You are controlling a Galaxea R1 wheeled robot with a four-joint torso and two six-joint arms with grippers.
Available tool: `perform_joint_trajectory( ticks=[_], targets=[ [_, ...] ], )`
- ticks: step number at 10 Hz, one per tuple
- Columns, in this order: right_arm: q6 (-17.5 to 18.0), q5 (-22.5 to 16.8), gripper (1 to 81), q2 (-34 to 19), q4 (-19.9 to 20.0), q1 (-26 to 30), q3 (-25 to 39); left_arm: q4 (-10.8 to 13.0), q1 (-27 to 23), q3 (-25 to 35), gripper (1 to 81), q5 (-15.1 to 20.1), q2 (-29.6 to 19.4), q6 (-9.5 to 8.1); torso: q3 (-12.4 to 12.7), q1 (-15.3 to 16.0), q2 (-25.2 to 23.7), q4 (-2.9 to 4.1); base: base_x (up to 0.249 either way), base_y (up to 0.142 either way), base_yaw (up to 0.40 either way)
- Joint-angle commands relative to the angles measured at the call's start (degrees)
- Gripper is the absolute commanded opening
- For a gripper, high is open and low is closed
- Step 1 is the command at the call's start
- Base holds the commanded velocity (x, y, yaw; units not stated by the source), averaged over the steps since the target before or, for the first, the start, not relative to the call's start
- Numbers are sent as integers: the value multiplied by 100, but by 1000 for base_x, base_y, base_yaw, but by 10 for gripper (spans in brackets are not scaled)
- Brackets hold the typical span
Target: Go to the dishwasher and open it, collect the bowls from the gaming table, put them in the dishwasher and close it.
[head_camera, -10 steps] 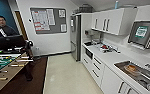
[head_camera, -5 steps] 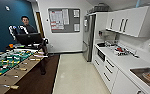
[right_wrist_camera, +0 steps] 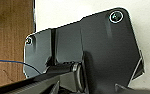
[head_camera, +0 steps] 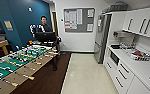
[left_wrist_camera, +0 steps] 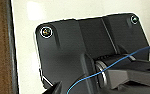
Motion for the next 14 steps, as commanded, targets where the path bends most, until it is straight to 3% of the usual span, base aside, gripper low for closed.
perform_joint_trajectory(
  ticks=[1,14],
  targets=[
    [-31,-256,811,-38,-151,254,64,-59,-266,-4,811,328,-32,3,0,0,0,0,0,0,365],
    [-31,-256,811,15,-292,271,38,-50,-265,-22,811,328,-76,20,0,0,0,0,0,0,365]
  ],
)
